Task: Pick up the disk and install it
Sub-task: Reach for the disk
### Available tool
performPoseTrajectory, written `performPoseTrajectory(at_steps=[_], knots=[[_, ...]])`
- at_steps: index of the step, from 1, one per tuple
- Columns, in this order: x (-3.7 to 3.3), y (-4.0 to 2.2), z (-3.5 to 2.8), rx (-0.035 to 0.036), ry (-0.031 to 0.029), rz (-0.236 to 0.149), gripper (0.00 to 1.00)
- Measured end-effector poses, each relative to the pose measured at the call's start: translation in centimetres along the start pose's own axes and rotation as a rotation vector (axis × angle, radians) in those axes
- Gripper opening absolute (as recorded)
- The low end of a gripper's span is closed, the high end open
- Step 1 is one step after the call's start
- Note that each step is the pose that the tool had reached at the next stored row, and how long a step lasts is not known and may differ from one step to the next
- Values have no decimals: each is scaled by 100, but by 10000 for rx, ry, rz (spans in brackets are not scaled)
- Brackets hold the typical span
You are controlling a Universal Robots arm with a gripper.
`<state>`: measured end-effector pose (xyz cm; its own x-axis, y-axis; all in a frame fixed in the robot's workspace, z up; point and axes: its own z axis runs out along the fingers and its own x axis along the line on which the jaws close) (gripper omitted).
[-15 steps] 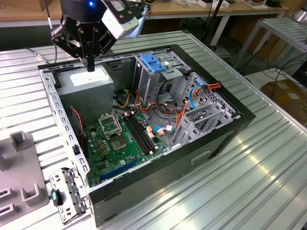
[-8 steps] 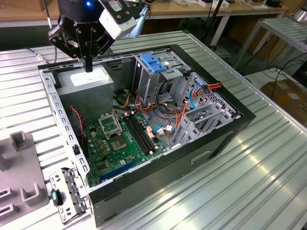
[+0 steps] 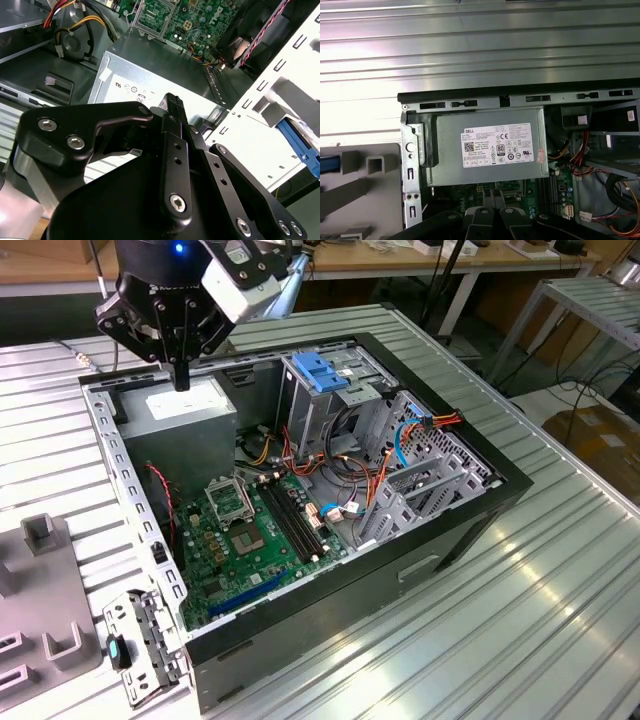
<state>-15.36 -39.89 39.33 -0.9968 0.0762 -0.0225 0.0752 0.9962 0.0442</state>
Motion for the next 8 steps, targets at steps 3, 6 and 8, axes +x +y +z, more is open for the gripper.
performPoseTrajectory(at_steps=[3, 6, 8], knots=[[13, -1, 0, 1, 1, 0, 11], [29, -2, -1, 1, 2, 0, 11], [40, -3, -1, 1, 3, 0, 11]])
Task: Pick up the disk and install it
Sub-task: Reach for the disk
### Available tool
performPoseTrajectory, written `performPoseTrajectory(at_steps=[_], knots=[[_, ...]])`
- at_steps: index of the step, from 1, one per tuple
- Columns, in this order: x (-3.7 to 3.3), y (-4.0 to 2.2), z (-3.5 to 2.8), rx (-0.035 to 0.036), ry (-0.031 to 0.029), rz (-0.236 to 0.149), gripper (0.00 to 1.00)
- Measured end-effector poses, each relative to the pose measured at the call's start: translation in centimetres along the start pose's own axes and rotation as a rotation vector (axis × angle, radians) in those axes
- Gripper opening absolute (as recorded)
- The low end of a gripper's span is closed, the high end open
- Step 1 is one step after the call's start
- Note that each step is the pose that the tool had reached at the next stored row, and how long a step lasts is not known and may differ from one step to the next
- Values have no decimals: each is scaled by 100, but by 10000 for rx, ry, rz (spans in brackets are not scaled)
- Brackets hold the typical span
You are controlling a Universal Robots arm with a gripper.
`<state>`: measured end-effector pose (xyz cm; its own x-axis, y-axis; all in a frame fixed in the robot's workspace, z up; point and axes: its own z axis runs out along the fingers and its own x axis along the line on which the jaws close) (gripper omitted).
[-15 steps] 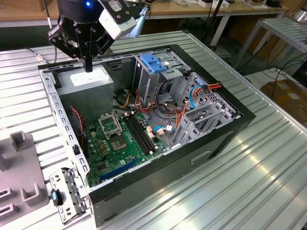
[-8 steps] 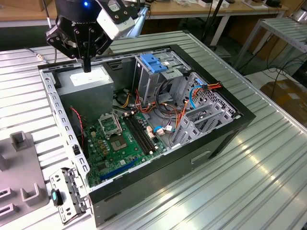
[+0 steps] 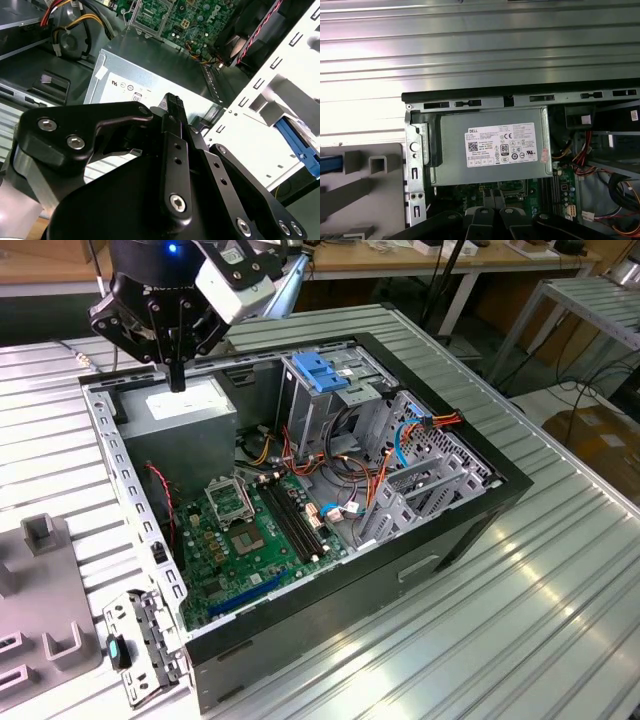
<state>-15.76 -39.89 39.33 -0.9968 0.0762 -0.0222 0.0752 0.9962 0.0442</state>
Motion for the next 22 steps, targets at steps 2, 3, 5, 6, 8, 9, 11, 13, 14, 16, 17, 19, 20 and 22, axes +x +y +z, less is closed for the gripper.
performPoseTrajectory(at_steps=[2, 3, 5, 6, 8, 9, 11, 13, 14, 16, 17, 19, 20, 22], knots=[[8, -1, 0, 0, 1, 0, 11], [18, -1, 0, 0, 1, 0, 11], [33, -3, -1, 0, 3, 0, 11], [42, -3, -1, 0, 4, 0, 11], [54, -4, -1, 0, 4, 0, 11], [60, -5, -2, 0, 5, 0, 11], [73, -6, -2, 0, 6, 0, 11], [82, -6, -2, 0, 6, 1, 11], [86, -6, -2, 0, 6, 1, 11], [97, -7, -3, 1, 7, 1, 11], [101, -8, -3, 0, 7, 1, 11], [113, -8, -3, 1, 8, 1, 11], [117, -9, -3, 1, 8, 1, 11], [127, -10, -3, 0, 9, 0, 11]])
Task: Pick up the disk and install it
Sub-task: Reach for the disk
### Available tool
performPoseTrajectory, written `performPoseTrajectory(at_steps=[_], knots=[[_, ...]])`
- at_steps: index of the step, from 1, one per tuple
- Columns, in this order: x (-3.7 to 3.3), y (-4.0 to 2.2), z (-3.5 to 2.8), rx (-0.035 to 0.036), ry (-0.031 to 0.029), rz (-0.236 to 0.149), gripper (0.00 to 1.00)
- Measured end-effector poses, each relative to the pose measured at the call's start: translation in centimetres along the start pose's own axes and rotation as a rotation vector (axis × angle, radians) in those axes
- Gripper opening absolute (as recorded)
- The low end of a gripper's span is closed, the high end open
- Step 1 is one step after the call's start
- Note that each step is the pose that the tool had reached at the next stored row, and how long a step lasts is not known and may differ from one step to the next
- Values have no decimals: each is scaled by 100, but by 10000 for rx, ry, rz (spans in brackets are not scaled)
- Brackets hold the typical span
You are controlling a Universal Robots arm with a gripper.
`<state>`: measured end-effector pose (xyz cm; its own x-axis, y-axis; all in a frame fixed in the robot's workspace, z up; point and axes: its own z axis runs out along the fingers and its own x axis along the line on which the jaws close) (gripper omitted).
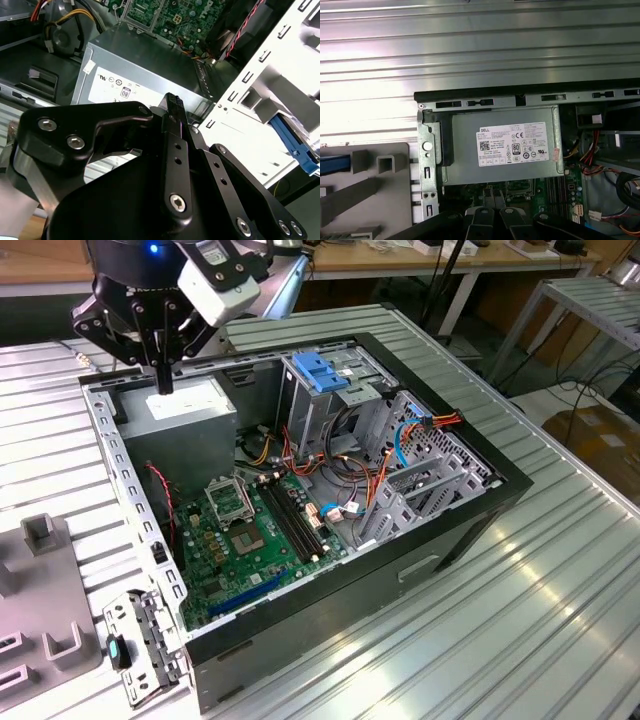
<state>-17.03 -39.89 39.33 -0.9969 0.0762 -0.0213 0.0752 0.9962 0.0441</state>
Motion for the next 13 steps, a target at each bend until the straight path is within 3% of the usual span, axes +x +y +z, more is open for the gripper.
performPoseTrajectory(at_steps=[13], knots=[[65, -5, -2, 1, 4, 0, 11]])
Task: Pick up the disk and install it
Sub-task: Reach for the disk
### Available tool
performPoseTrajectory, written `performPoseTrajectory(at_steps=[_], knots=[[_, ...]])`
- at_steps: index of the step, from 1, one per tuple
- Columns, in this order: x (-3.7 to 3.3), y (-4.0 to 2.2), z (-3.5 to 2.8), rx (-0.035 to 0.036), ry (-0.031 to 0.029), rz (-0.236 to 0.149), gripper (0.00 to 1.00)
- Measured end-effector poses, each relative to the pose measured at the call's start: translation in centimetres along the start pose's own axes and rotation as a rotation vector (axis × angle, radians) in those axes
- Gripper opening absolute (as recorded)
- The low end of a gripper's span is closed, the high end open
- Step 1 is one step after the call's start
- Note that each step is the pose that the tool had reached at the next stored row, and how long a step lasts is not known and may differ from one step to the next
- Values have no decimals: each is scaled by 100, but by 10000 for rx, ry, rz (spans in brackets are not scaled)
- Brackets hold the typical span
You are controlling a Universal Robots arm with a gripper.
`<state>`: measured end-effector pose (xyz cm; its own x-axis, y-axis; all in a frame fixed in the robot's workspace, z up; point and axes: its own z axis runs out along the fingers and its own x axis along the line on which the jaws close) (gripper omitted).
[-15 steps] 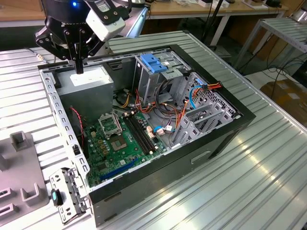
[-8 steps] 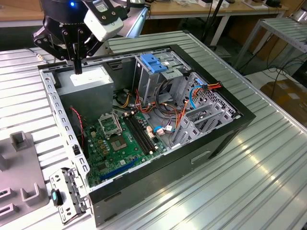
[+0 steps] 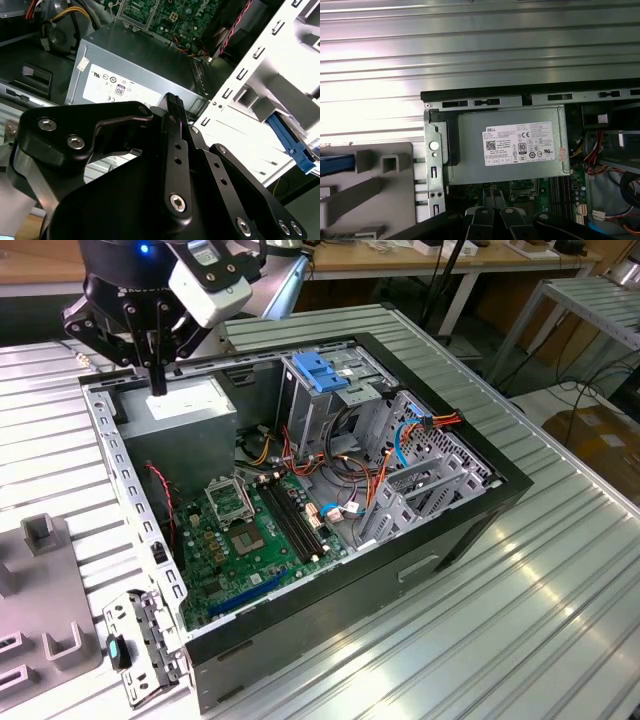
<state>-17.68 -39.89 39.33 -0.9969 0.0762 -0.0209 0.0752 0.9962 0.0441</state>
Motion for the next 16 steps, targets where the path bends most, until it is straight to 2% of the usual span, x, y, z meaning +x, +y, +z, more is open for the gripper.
performPoseTrajectory(at_steps=[7, 16], knots=[[29, -2, -1, 0, 1, 0, 11], [173, 4, -3, -1, 1, -1, 11]])
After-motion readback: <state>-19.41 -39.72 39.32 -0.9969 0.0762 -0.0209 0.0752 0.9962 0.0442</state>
